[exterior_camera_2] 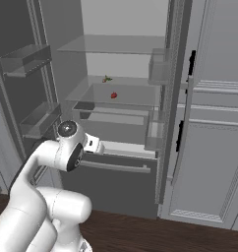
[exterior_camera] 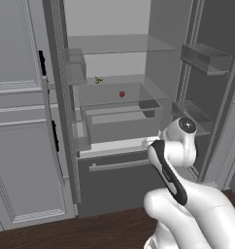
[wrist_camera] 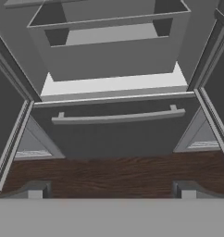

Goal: Take the strawberry from the fridge and place it on top of the pancake, located on the dining counter.

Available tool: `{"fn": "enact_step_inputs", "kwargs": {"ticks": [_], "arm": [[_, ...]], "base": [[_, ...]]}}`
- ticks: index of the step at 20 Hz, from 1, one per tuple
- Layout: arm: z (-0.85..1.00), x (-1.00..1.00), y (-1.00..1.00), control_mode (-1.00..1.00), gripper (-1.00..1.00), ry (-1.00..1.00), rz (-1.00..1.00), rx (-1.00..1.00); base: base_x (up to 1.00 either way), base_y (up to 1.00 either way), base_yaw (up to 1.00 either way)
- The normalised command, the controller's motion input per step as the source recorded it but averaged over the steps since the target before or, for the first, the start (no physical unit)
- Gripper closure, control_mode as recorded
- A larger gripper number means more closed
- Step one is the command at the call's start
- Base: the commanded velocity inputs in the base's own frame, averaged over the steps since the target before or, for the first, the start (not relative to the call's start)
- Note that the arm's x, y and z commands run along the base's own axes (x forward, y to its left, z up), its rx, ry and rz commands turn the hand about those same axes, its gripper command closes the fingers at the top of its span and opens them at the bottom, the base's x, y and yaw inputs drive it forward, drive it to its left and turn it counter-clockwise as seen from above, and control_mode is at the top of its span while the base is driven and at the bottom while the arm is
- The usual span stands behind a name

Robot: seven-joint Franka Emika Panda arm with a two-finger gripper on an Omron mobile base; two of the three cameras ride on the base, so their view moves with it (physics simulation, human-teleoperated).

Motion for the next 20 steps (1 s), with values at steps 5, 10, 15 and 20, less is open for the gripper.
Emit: {"fn": "enact_step_inputs", "kwargs": {"ticks": [5,10,15,20], "arm": [[0.00,0.03,0.00,-1.00,-1.00,0.00,0.00,0.00],[0.00,0.05,0.00,1.00,-1.00,0.00,0.00,0.00],[0.00,0.00,0.00,1.00,-1.00,0.00,0.00,0.00],[0.00,0.00,0.00,1.00,-1.00,0.00,0.00,0.00]], "base": [[0.00,0.00,0.00],[0.37,0.07,0.00],[0.67,0.16,0.00],[0.52,0.07,0.00]]}}
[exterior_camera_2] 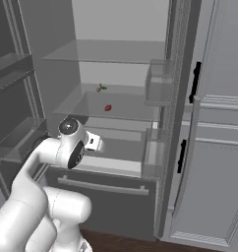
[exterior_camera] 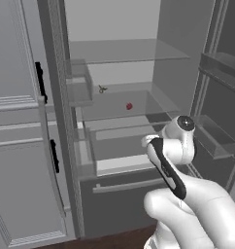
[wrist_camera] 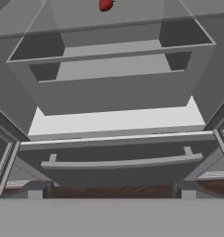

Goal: Take the strawberry from the fridge and place it on top of the pancake, located on the dining counter.

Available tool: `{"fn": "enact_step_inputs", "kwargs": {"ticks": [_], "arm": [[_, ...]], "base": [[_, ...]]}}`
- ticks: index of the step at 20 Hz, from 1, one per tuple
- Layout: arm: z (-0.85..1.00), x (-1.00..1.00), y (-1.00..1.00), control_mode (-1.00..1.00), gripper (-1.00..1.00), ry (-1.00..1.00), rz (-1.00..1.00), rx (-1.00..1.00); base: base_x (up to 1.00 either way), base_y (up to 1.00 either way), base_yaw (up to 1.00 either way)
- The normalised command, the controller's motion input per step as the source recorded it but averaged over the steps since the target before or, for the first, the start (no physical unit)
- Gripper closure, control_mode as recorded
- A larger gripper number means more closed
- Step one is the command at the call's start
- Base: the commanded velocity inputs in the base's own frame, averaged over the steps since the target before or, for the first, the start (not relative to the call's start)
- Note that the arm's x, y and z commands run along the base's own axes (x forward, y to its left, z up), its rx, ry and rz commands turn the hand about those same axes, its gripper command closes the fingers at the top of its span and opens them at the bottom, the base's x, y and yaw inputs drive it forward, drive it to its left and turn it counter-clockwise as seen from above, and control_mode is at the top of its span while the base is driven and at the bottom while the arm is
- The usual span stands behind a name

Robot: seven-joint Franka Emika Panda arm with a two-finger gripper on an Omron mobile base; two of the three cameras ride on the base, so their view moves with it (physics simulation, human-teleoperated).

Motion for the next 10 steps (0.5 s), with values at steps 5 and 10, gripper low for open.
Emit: {"fn": "enact_step_inputs", "kwargs": {"ticks": [5,10], "arm": [[0.00,0.00,0.00,1.00,-1.00,0.00,0.00,0.00],[0.00,0.00,0.00,1.00,-1.00,0.00,0.00,0.00]], "base": [[0.47,0.08,0.00],[0.61,0.16,0.00]]}}
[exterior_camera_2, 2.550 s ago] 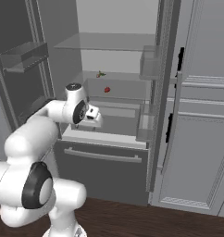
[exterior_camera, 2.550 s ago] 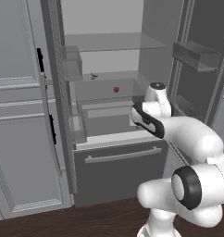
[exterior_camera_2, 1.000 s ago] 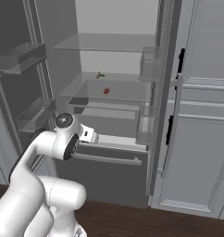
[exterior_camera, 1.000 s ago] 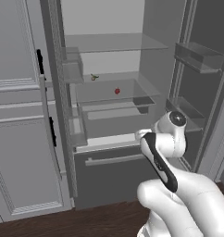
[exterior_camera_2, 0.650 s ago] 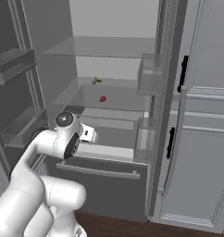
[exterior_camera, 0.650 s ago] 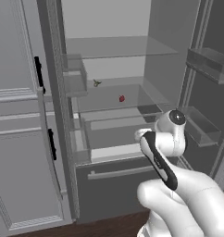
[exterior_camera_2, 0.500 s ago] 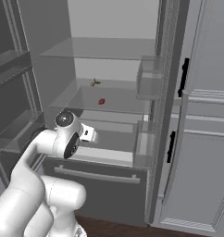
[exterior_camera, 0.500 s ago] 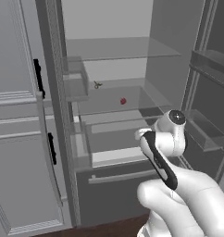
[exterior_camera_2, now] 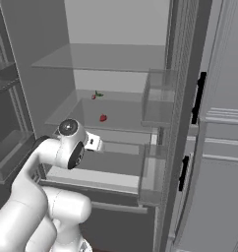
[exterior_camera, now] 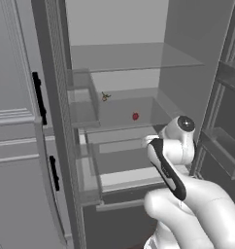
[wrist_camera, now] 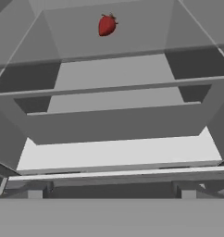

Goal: Take the strawberry from the fridge and place it on top of the pancake, located on the dining counter.

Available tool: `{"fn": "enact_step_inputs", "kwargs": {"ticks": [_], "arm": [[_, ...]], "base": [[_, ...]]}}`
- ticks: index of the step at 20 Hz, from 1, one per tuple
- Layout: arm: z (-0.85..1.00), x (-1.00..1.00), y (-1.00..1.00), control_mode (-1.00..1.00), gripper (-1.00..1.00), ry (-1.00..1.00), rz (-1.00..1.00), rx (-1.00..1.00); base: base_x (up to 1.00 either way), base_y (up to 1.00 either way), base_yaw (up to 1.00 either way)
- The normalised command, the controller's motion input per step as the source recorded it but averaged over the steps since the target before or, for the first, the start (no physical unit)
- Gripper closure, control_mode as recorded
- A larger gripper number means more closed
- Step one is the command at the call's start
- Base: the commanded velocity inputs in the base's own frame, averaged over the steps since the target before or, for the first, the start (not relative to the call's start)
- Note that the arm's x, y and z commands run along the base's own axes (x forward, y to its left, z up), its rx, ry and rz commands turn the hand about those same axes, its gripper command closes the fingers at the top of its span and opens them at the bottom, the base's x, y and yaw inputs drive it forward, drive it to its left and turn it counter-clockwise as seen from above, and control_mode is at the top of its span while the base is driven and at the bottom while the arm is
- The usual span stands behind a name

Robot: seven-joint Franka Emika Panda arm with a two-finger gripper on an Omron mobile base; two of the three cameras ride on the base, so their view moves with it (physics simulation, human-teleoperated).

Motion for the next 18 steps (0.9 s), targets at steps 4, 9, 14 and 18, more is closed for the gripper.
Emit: {"fn": "enact_step_inputs", "kwargs": {"ticks": [4,9,14,18], "arm": [[0.00,0.00,0.00,1.00,-1.00,0.00,0.00,0.00],[0.00,0.00,0.00,1.00,-1.00,0.00,0.00,0.00],[0.00,0.00,0.00,1.00,-1.00,0.00,0.00,0.00],[0.00,0.00,0.00,1.00,-1.00,0.00,0.00,0.00]], "base": [[0.59,0.15,0.00],[0.53,0.09,0.00],[0.40,0.08,0.00],[0.30,0.08,0.00]]}}
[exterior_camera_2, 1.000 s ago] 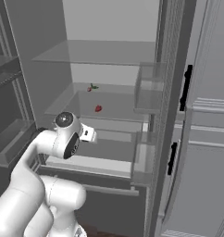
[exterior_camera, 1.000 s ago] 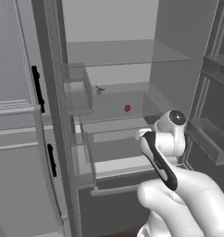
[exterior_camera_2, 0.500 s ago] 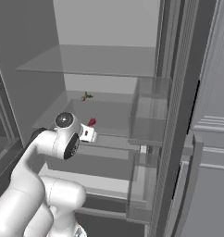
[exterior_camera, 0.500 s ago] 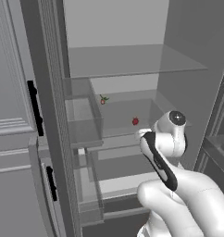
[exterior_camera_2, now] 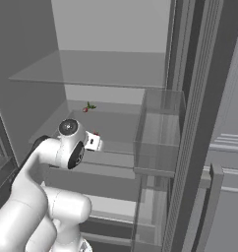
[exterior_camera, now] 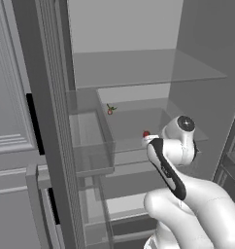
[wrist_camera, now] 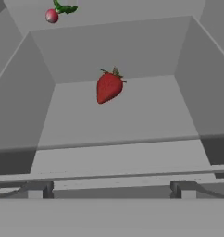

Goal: Take the strawberry from the fridge and place it on top of the pancake, located on the dining counter.

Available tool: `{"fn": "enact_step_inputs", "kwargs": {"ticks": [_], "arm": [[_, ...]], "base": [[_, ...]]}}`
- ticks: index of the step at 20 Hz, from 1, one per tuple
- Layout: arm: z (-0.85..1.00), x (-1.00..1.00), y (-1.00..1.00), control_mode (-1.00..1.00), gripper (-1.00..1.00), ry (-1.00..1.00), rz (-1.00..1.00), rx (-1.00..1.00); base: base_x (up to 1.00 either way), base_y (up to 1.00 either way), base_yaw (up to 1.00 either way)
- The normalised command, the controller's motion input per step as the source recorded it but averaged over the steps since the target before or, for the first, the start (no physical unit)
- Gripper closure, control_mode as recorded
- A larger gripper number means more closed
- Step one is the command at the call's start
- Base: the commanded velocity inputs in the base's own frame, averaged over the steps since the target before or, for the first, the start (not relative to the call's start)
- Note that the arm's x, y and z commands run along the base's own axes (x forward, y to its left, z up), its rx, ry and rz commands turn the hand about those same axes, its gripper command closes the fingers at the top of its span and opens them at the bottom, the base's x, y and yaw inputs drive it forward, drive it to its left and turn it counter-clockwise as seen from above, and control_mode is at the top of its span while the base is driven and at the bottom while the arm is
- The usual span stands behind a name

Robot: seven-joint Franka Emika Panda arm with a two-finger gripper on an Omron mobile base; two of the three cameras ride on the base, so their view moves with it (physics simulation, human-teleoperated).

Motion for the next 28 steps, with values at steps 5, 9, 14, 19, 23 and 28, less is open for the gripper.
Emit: {"fn": "enact_step_inputs", "kwargs": {"ticks": [5,9,14,19,23,28], "arm": [[0.05,0.07,0.02,-1.00,-1.00,0.00,0.00,-0.01],[0.19,0.41,0.06,-1.00,-1.00,0.00,-0.02,-0.03],[0.03,0.44,0.00,-1.00,-1.00,0.00,0.00,0.00],[0.00,0.65,0.00,-1.00,-1.00,0.09,0.00,0.00],[0.00,0.46,0.00,-1.00,-1.00,0.07,-0.01,0.00],[-0.02,0.27,0.00,-1.00,-1.00,0.03,-0.03,0.00]], "base": [[0.22,0.07,-0.01],[0.00,0.00,0.00],[0.00,0.00,0.00],[0.00,0.00,0.00],[0.00,0.00,0.00],[0.00,0.00,0.00]]}}
